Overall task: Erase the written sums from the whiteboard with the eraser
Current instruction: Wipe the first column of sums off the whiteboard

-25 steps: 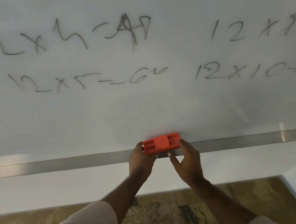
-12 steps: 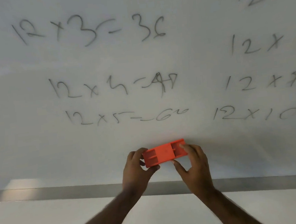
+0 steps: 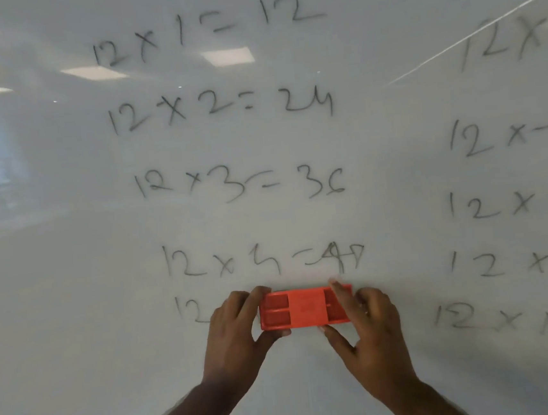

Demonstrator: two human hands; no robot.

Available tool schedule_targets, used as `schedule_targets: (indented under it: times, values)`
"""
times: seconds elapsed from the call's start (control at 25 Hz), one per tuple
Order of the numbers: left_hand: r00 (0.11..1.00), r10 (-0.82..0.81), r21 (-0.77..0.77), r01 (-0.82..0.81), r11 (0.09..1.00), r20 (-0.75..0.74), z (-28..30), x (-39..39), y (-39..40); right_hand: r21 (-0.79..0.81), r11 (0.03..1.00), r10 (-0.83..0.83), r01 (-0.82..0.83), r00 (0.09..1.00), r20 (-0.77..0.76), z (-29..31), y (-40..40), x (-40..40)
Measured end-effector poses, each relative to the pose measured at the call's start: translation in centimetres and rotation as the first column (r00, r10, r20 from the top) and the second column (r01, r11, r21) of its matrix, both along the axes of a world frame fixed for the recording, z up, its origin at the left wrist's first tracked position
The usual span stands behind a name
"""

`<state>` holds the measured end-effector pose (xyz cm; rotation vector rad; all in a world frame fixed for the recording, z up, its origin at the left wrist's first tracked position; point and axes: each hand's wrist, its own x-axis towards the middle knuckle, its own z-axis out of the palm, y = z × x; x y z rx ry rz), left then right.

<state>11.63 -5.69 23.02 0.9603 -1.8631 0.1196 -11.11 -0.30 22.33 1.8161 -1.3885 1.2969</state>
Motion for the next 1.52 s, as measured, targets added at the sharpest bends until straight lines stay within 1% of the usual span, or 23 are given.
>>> schedule_targets:
  times: [0.12, 0.2, 0.4, 0.56, 0.72, 0.92, 1.04, 1.16, 1.24, 1.36, 1.44, 1.52]
  values:
    - [0.999, 0.010, -0.121, -0.006, 0.993, 0.033, 3.5, 0.9, -1.3, -0.112, 0.992, -0.075, 0.060, 0.989, -0.130, 3.9, -0.7, 0.5]
    - [0.999, 0.011, -0.217, -0.002, 0.976, 0.039, 6.6, 1.7, -2.2, -0.185, 0.980, -0.106, 0.069, 0.973, -0.204, 7.2, -1.1, 0.9]
    - [0.998, 0.038, -0.439, -0.013, 0.898, 0.049, 14.8, 3.4, -3.5, -0.322, 0.944, -0.185, 0.076, 0.927, -0.326, 15.5, -1.3, 2.4]
    - [0.997, 0.061, -0.527, -0.027, 0.850, 0.047, 19.9, 4.1, -3.6, -0.371, 0.926, -0.229, 0.061, 0.875, -0.427, 21.3, -1.1, 3.6]
    - [0.993, 0.102, -0.591, -0.047, 0.806, 0.060, 24.2, 4.9, -3.5, -0.414, 0.907, -0.274, 0.077, 0.856, -0.439, 25.4, -1.1, 4.9]
    - [0.975, 0.189, -0.630, -0.077, 0.773, 0.114, 27.6, 8.4, -3.3, -0.424, 0.899, -0.298, 0.110, 0.863, -0.409, 28.7, -0.5, 3.4]
    - [0.949, 0.288, -0.619, -0.153, 0.770, 0.124, 28.9, 12.5, -4.0, -0.458, 0.872, -0.367, 0.174, 0.851, -0.375, 30.5, -0.2, 1.2]
    - [0.934, 0.353, -0.559, -0.261, 0.787, 0.061, 30.3, 15.8, -5.6, -0.509, 0.821, -0.455, 0.259, 0.836, -0.307, 33.3, -0.6, 0.3]
    - [0.926, 0.378, -0.525, -0.314, 0.791, 0.015, 31.2, 17.1, -6.9, -0.525, 0.802, -0.468, 0.285, 0.846, -0.256, 36.1, -1.2, 0.4]
    - [0.927, 0.375, -0.495, -0.332, 0.803, -0.014, 32.2, 18.0, -9.0, -0.508, 0.808, -0.448, 0.299, 0.871, -0.200, 40.1, -2.2, 0.9]
    - [0.935, 0.351, -0.463, -0.328, 0.823, -0.038, 32.1, 18.4, -10.4, -0.487, 0.820, -0.447, 0.300, 0.868, -0.218, 41.5, -3.0, 1.5]
    - [0.943, 0.332, -0.434, -0.315, 0.844, -0.040, 31.4, 18.8, -11.9, -0.481, 0.821, -0.466, 0.306, 0.847, -0.256, 41.2, -3.5, 1.8]
